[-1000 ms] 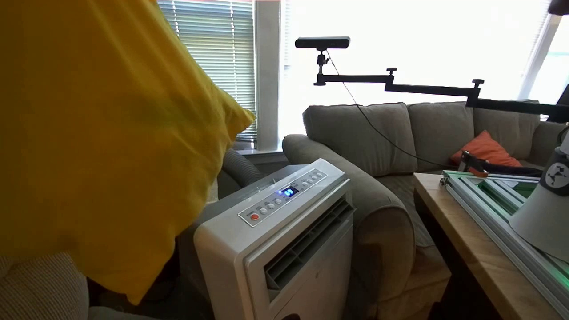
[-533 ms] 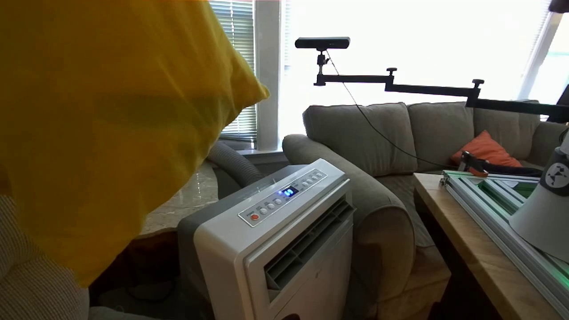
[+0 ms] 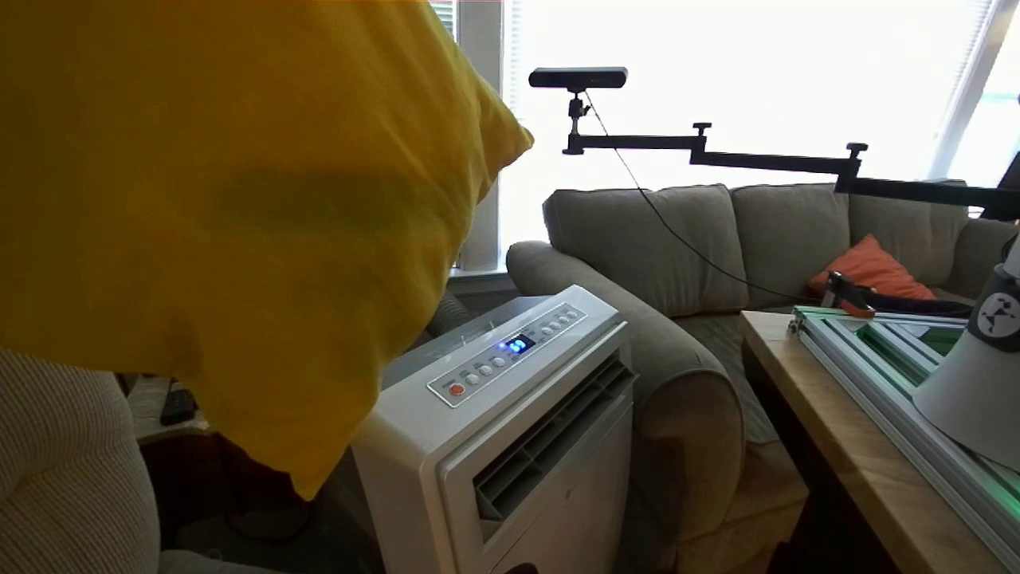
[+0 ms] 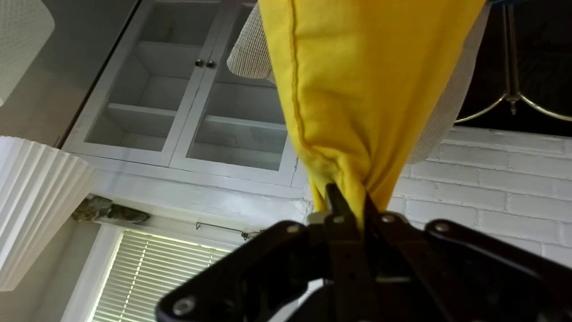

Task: Press the button on the machine and place the pillow on top of it

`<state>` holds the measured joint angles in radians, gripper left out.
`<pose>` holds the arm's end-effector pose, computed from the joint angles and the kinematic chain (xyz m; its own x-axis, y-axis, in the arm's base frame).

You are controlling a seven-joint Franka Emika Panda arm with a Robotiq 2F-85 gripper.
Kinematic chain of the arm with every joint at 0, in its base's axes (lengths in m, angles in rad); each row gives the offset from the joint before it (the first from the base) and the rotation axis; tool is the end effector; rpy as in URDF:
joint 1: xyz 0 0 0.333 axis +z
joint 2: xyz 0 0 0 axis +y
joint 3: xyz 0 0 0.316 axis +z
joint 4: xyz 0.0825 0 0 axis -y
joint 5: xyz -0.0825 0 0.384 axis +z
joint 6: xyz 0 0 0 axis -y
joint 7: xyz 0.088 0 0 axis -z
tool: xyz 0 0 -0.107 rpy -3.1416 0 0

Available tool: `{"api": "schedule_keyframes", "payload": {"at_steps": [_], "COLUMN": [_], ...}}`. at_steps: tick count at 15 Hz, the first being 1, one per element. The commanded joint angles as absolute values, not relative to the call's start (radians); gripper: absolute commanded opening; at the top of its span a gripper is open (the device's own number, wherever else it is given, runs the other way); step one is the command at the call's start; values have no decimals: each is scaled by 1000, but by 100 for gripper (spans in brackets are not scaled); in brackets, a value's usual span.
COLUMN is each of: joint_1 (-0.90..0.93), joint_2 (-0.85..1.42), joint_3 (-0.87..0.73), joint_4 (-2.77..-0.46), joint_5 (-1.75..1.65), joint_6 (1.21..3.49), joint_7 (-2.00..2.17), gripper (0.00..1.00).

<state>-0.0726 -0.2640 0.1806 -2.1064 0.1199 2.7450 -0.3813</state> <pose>0.5252 0.0632 0.6363 0.5547 0.3608 0.7498 0.2967 -0.9276 0.2269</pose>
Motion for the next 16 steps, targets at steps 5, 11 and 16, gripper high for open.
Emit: {"api": "schedule_keyframes", "payload": {"at_steps": [5, 11, 16], "joint_1": [-16, -131, -199], "joint_2": [-266, -345, -422], "joint_3": [120, 119, 120], "joint_4": [-2106, -2158, -2196], "joint_5": [40, -235, -358], "joint_6": [2742, 2694, 2607], "joint_7": [-320, -2, 167], "gripper": [2, 2, 2]}}
